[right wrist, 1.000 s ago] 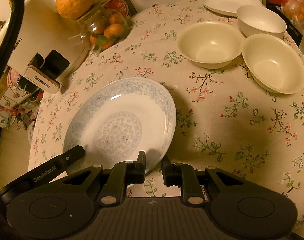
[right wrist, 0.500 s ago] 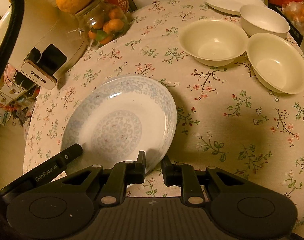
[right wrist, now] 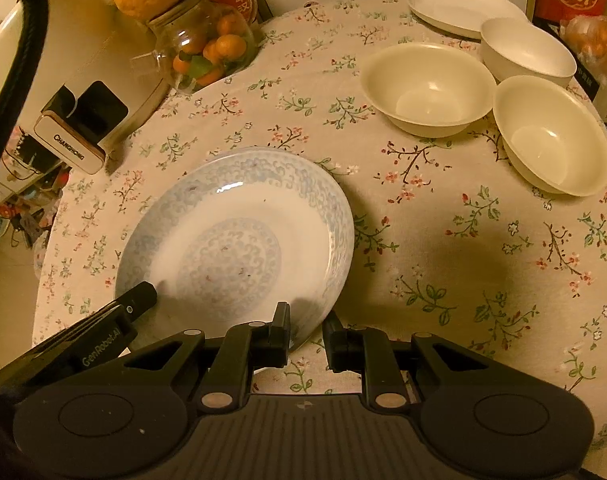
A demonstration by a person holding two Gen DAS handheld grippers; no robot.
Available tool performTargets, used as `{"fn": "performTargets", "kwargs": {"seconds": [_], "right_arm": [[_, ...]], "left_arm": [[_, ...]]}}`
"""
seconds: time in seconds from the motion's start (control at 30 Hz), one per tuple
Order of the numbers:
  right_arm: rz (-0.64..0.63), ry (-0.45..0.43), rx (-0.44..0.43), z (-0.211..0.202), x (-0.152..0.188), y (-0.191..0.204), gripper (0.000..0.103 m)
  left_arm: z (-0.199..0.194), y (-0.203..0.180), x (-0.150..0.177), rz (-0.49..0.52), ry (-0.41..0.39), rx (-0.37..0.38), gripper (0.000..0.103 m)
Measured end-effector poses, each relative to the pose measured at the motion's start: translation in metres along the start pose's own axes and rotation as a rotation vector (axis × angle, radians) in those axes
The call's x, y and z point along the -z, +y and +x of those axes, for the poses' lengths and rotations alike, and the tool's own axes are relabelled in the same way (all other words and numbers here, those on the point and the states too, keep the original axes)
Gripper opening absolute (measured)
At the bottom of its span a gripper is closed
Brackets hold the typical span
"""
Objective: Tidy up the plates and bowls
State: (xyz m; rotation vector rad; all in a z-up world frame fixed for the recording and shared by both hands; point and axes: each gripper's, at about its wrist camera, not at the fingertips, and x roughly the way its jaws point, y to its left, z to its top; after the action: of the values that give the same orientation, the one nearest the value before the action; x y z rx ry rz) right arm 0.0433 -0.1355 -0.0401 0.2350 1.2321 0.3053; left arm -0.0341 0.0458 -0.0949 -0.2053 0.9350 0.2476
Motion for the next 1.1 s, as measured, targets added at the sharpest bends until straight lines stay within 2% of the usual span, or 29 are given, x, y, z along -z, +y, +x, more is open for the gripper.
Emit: {"fn": "performTargets", "kwargs": {"seconds": [0.3, 0.6, 1.1], "right_arm": [[-0.049, -0.018, 0.064, 0.001, 0.001, 0.009, 0.018], [-0.097, -0.015, 0.122, 0.009, 0.004, 0.019, 0.018], [-0.126, -0.028, 0.146, 0.009, 0.007, 0.024, 0.020]], "left_arm": [[0.004, -0.011, 0.001, 0.054, -0.015, -0.086, 0.012], [0.009, -0.013, 0.007, 0.089, -0.030, -0.136, 0.011], [0.010, -0.012, 0.004, 0.078, -0.025, -0.126, 0.013]]}}
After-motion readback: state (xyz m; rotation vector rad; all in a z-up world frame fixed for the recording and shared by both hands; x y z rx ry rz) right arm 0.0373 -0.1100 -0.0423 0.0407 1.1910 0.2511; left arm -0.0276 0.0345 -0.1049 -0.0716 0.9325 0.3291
